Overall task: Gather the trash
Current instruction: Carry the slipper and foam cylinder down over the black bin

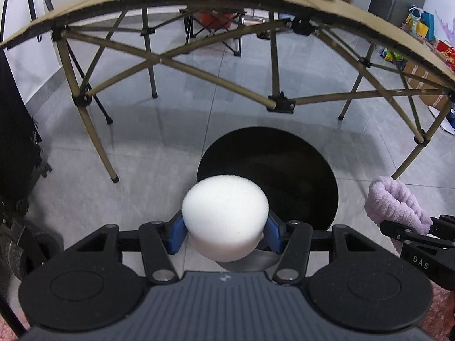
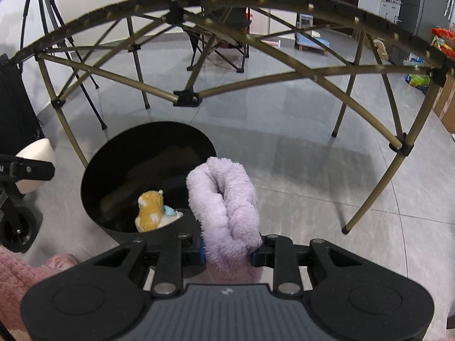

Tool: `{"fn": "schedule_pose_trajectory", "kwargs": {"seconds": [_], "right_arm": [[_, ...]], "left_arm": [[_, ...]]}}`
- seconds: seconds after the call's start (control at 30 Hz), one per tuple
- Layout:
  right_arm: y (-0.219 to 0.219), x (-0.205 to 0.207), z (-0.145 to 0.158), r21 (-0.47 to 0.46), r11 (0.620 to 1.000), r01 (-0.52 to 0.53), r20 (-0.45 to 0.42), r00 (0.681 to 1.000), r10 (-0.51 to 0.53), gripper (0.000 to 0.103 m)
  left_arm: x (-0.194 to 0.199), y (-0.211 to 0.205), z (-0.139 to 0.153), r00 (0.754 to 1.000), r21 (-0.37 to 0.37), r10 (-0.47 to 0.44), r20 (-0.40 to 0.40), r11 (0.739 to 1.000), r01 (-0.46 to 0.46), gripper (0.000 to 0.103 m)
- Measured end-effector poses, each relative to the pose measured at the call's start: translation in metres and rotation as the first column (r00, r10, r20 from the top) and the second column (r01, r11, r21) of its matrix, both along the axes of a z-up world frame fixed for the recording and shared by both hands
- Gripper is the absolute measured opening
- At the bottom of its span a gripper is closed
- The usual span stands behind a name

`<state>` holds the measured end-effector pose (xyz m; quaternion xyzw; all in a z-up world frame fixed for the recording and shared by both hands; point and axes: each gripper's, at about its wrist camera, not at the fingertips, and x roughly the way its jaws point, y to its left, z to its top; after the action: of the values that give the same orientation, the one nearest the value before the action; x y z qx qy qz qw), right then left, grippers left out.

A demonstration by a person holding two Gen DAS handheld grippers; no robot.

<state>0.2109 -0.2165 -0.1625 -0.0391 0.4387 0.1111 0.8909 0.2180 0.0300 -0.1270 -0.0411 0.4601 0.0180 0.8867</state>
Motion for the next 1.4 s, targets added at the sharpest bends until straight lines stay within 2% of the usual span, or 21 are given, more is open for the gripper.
{"fn": "schedule_pose_trajectory", "kwargs": {"seconds": [0.8, 1.4], "right_arm": [[-0.023, 0.015, -0.023, 0.009, 0.997, 0.078, -0.068, 0.995, -0.078, 0.026], [-0.04, 0.022, -0.034, 0.018, 0.991, 0.135, -0.096, 0.987, -0.132, 0.026]], "left_arm": [[0.03, -0.003, -0.016, 0.99, -0.015, 0.047, -0.135, 0.999, -0.049, 0.056], [0.066, -0.046, -0.024, 0.984, 0.008, 0.022, -0.179, 1.0, -0.021, 0.056]]}}
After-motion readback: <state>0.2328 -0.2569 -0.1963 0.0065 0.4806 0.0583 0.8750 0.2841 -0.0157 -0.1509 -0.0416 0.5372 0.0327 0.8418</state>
